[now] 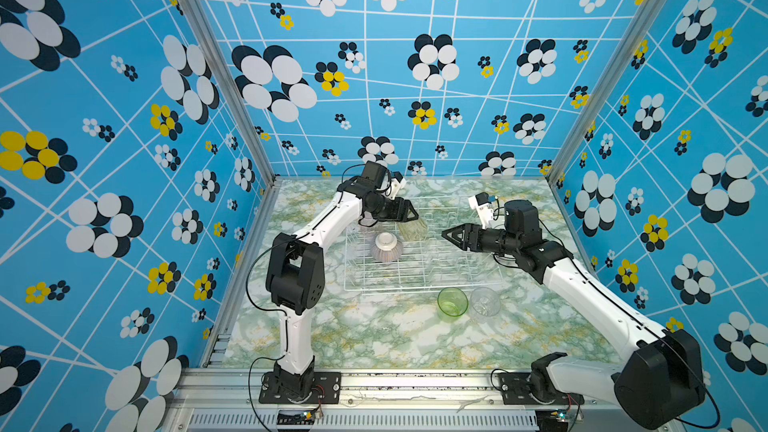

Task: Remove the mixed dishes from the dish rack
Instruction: 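Lift the yellow glass with the left gripper while the right gripper reaches toward it, then grasp the yellow glass with the right gripper while the left gripper holds it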

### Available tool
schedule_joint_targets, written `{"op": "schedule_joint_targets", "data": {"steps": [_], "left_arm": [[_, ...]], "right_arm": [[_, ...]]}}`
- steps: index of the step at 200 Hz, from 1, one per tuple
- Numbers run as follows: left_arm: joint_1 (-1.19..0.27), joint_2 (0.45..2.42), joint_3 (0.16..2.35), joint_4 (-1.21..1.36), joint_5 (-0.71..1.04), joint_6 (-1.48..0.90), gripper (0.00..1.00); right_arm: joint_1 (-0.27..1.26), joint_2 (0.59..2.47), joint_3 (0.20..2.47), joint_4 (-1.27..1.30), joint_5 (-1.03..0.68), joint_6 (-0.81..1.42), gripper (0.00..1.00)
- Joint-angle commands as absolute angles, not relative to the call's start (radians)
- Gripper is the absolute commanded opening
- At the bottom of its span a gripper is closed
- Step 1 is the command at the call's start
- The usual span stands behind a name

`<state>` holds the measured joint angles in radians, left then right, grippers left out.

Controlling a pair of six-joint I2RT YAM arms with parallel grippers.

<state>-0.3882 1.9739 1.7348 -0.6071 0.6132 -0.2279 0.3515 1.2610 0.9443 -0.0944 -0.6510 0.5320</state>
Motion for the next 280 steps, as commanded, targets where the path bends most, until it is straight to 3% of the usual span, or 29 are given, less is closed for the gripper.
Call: {"op": "schedule_joint_targets", "data": {"steps": [1, 60, 163, 280], "left_arm": [[-0.376, 1.889, 1.7, -0.523, 0.733, -0.269, 0.54], [-0.362, 1.818, 1.617, -0.344, 0.904, -0.391, 0.53], [-0.371, 1.79, 1.544, -0.098, 1.038, -0.565, 0.53], [-0.43, 1.849, 1.481, 0.462, 1.17, -0.989, 0.53]], "right_arm": [[0.347, 1.278, 0.921, 0.029, -0.717, 0.606, 0.53], [0.345, 1.309, 0.878, 0.18, -0.765, 0.705, 0.44], [0.346, 1.315, 0.867, 0.356, -0.781, 0.794, 0.42], [0.348, 1.344, 0.903, 0.53, -0.776, 0.854, 0.4]]}}
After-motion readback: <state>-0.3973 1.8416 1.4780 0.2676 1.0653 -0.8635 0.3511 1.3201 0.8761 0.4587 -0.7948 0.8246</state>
